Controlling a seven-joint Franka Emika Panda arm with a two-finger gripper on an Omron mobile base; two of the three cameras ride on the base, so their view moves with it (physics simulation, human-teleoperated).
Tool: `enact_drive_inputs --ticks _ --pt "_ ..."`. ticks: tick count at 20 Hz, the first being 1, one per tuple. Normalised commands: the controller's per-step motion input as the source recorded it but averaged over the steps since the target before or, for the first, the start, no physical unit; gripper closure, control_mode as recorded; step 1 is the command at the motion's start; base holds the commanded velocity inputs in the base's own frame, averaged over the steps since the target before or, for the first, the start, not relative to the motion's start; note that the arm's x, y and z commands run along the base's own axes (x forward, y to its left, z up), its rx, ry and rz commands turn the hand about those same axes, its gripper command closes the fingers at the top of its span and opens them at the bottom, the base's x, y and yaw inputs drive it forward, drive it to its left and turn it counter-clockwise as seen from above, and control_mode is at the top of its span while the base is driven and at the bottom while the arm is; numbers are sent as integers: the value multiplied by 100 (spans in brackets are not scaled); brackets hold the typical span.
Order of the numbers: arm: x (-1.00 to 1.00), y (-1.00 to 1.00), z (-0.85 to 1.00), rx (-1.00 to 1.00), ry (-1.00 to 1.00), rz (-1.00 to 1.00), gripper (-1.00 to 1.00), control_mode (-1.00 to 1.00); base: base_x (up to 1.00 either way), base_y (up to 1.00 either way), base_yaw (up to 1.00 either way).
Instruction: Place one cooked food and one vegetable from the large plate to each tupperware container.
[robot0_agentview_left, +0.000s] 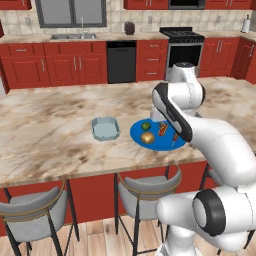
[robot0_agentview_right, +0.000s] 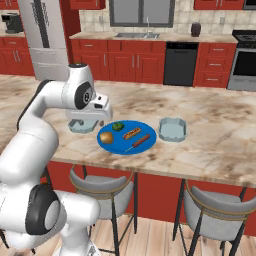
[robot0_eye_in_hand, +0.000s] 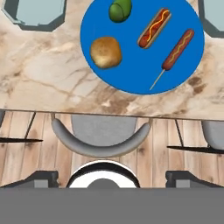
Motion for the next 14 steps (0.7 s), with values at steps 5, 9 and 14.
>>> enact_drive_inputs --ticks 5,9,14 --pt "51 12 -36 0 1 -11 -100 -100 0 0 0" --pt "55 3 -45 10 0 -14 -100 -100 0 0 0" --pt "62 0 -46 8 0 -13 -100 -100 0 0 0"
